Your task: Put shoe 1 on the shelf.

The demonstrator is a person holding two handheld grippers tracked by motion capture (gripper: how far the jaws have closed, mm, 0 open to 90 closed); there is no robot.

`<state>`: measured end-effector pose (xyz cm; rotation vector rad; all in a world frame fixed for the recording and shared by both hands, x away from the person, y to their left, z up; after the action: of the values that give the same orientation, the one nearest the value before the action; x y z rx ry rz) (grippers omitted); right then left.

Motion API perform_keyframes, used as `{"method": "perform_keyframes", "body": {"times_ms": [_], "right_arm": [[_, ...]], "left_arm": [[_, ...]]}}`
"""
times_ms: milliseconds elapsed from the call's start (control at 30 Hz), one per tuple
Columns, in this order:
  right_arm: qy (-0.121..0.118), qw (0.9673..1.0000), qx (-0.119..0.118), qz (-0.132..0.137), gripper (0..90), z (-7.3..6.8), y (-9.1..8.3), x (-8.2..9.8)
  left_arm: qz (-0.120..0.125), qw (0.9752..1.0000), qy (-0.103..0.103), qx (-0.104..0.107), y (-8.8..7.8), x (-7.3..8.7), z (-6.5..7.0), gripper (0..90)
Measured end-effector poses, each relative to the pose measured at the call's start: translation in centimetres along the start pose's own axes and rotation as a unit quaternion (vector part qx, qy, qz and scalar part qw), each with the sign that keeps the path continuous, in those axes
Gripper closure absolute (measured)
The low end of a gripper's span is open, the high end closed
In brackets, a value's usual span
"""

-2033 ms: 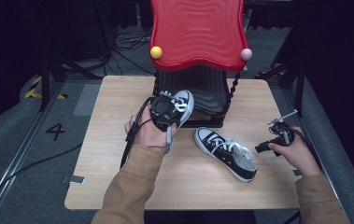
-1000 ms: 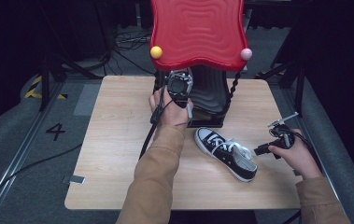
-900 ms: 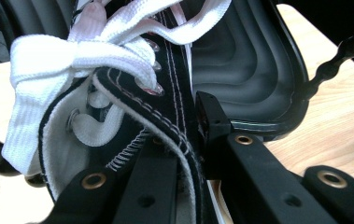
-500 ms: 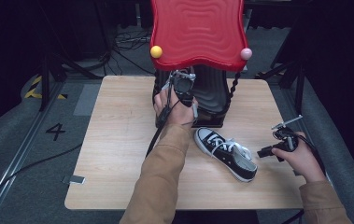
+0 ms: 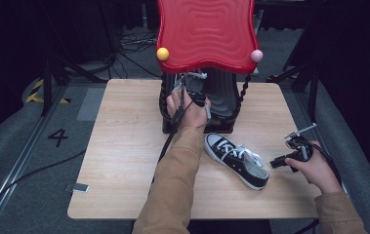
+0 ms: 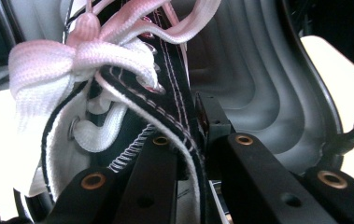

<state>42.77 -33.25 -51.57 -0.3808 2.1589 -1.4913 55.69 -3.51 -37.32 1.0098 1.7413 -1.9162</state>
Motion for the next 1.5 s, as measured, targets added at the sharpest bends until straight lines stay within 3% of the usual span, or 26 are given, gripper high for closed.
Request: {"method": "perform_keyframes", "body": {"times_ms": [100, 267, 367, 467, 633, 833, 900, 967, 1133, 1167, 1200, 1300, 1333, 1400, 1500], "right_arm": [[0.001, 1.0, 0.001, 0.0, 61.8, 0.0, 0.0, 0.1], [0.001, 1.0, -0.003, 0.001, 61.4, 0.1, -0.1, 0.2], [0.008, 0.9999, -0.004, 0.008, 61.4, 0.5, -0.4, 0.3], [0.008, 0.9999, -0.004, 0.009, 61.0, 0.6, -0.5, 0.2], [0.004, 1.0, -0.006, 0.001, 60.0, 0.2, -0.1, 0.1], [0.0, 1.0, -0.006, -0.002, 59.6, 0.0, 0.1, -0.1], [-0.002, 1.0, -0.007, -0.005, 59.4, -0.2, 0.3, -0.2], [-0.001, 1.0, -0.006, -0.007, 59.3, -0.2, 0.4, -0.3], [-0.003, 0.9999, -0.005, -0.01, 59.2, -0.2, 0.5, -0.3], [-0.002, 0.9999, -0.006, -0.009, 59.2, -0.1, 0.5, -0.3], [-0.002, 0.9999, -0.006, -0.009, 59.2, -0.1, 0.5, -0.3], [0.0, 1.0, -0.006, -0.008, 59.3, -0.1, 0.4, -0.2], [0.0, 0.9999, -0.006, -0.008, 59.4, -0.1, 0.5, -0.2], [0.0, 0.9999, -0.006, -0.009, 59.4, -0.1, 0.5, -0.2], [-0.002, 0.9999, -0.006, -0.012, 59.4, -0.2, 0.6, -0.2]], "left_arm": [[0.001, 0.9997, -0.019, 0.016, 0.3, -0.2, 0.1, 85.9], [-0.021, 0.999, -0.026, 0.03, 1.0, 0.4, 0.2, 85.0], [-0.034, 0.9977, -0.029, 0.051, 1.1, 0.8, 0.5, 83.3], [-0.048, 0.9953, -0.022, 0.081, 0.8, 1.0, 1.0, 77.3], [-0.053, 0.995, 0.0, 0.085, -0.7, 1.6, 1.7, 63.3], [-0.036, 0.9931, 0.015, 0.11, -3.4, 1.8, 2.1, 60.2], [-0.039, 0.9906, 0.025, 0.128, -4.9, 2.2, 2.2, 60.2], [-0.041, 0.9897, 0.027, 0.134, -5.3, 2.5, 2.3, 61.8], [-0.058, 0.9842, 0.052, 0.159, -7.1, 3.9, 2.5, 69.2], [-0.064, 0.9812, 0.064, 0.17, -7.8, 4.6, 2.7, 70.2], [-0.064, 0.9812, 0.064, 0.17, -7.8, 4.6, 2.7, 71.8], [-0.083, 0.9739, 0.086, 0.193, -8.5, 6.4, 3.0, 76.0], [-0.083, 0.9739, 0.086, 0.193, -8.5, 6.4, 3.0, 77.5], [-0.09, 0.9691, 0.095, 0.209, -8.6, 7.4, 3.1, 78.4], [-0.105, 0.9654, 0.111, 0.211, -8.3, 8.9, 2.8, 83.0]]}}
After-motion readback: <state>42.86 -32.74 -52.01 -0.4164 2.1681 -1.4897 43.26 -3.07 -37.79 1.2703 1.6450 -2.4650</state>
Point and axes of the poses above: each handheld gripper's, and its own axes: y roughly forward along the jaws, x roughly out of its underside, z roughly to its right, the point moved 9 cm from there along y, roughly forward along the jaws, and after that the axes turned 8 degrees about -z, right-handed, at the moved point
